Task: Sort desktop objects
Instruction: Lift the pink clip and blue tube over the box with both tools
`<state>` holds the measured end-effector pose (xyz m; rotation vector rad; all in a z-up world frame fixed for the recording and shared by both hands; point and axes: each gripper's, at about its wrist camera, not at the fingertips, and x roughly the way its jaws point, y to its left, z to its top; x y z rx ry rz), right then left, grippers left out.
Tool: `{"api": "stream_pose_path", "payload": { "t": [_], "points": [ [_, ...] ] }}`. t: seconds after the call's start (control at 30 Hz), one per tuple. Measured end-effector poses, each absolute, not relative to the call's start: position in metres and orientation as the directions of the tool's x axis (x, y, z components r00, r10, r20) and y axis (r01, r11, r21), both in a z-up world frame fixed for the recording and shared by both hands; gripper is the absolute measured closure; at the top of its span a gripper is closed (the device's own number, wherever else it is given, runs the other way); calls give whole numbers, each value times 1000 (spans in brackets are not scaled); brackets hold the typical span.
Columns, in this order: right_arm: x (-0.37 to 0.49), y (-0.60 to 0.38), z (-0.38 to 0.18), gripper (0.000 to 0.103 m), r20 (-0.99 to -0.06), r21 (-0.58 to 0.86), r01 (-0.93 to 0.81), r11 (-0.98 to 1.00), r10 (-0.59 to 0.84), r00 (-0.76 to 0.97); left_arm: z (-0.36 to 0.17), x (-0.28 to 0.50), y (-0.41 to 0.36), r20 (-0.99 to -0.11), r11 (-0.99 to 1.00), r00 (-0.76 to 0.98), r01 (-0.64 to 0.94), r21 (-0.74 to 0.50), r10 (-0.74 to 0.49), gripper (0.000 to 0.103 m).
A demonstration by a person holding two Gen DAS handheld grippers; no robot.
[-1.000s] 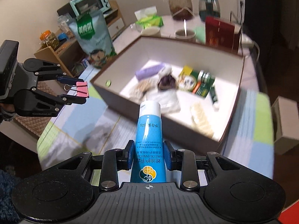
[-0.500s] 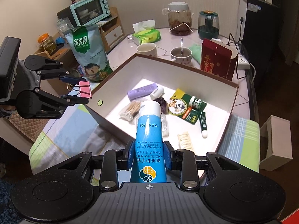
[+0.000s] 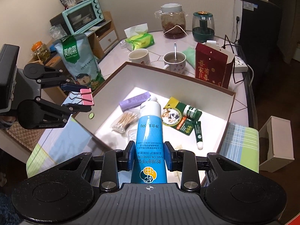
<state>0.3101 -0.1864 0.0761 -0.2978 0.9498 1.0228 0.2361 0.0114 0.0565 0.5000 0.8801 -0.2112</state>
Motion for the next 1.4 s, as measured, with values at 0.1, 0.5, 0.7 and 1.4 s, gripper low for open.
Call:
{"api": "stream_pose_path", "payload": {
  "t": [0.1, 0.5, 0.7, 1.4],
  "points": [
    [317, -183, 76, 72, -786, 200, -826, 527, 589, 186, 57, 243, 13, -779, 872, 627, 368, 324, 25, 69],
    [348, -163, 65, 72, -799, 170, -831, 530, 568, 198, 50, 273, 17, -790, 898, 613, 335, 284, 21, 69],
    [364, -152, 53, 72, -806, 140, -856, 497, 559, 193, 43, 285, 18, -797, 905, 603, 331, 267, 15, 69],
    [408, -105, -31, 71, -879, 41, -959, 280, 467, 99, -6, 334, 35, -849, 932, 529, 309, 187, -6, 69]
  ]
}}
